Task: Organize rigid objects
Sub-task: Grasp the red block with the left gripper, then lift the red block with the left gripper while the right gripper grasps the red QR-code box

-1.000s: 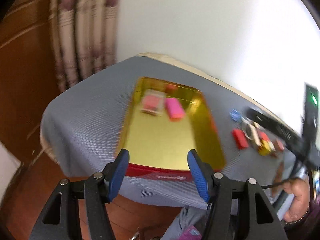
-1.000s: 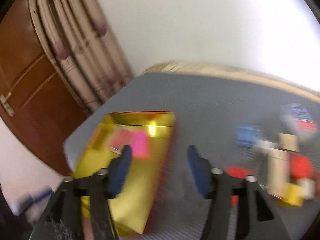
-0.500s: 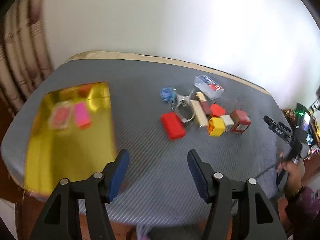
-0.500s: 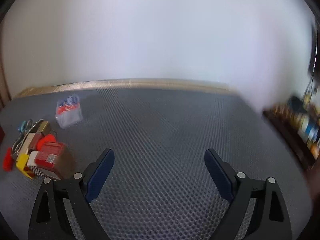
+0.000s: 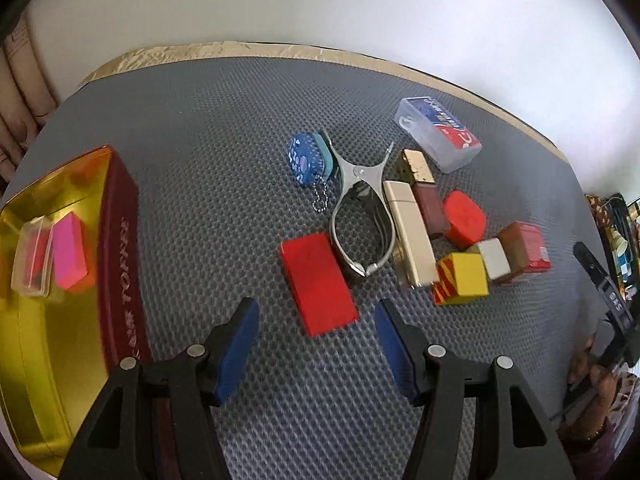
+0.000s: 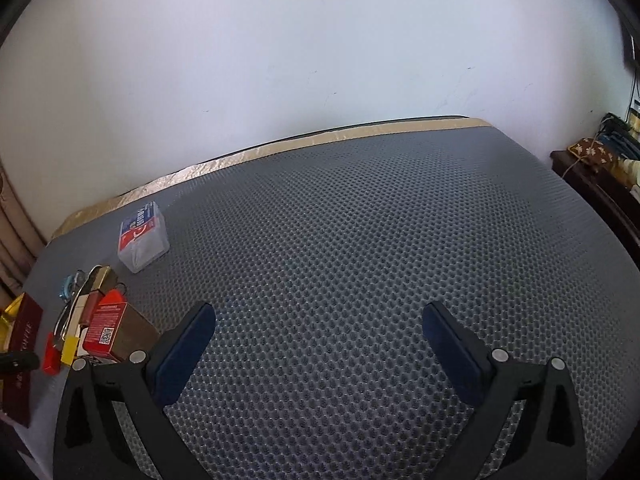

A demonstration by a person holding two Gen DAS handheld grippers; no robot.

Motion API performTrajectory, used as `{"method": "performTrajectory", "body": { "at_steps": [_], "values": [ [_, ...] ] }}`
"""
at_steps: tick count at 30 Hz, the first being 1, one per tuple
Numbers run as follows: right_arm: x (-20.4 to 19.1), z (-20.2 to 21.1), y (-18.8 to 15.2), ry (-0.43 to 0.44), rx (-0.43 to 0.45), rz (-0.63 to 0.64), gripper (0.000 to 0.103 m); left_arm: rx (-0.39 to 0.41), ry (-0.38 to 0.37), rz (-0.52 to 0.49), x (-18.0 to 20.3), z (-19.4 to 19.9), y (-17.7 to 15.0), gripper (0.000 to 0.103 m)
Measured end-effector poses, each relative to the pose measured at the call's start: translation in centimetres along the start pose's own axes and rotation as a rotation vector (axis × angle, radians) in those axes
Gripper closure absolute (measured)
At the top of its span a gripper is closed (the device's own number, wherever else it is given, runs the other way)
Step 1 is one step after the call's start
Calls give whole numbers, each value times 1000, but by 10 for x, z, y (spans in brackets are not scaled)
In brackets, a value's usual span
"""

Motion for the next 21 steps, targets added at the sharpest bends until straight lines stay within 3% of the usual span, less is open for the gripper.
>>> {"method": "performTrajectory", "body": {
  "at_steps": [5,8,11,12,16,18,21],
  "values": [
    [-1,-2,-1,11,-14,-2,0,-68,-8,9,-4,-29,4,41],
    [-4,-6,-3,13,-29,1,0,-36,29,-39,-5,-33,9,42],
    [-7,-10,-5,20,-50,11,0,0,94,-83,-3,-35,10,59],
    [-8,-12,-6,23,-56,14,0,7,91,-85,1,-35,10,71],
    [-12,-10,-7,51,-53,16,0,33,94,-57,2,-32,9,72],
    [-18,-6,-5,115,-33,14,0,51,73,-44,2,-25,2,72],
    [-43,2,-9,288,-74,40,0,72,46,-19,3,-17,-6,72]
  ]
}}
Point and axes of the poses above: each gripper's, at about its wrist camera, not at the fingertips, and z roughly against the way its jaws point, x to its right, y to its top, the point moved 10 cm from there along -z, roughly the way its jaws point, and after that the axes turned 1 degree about -z, right-handed, at the moved point
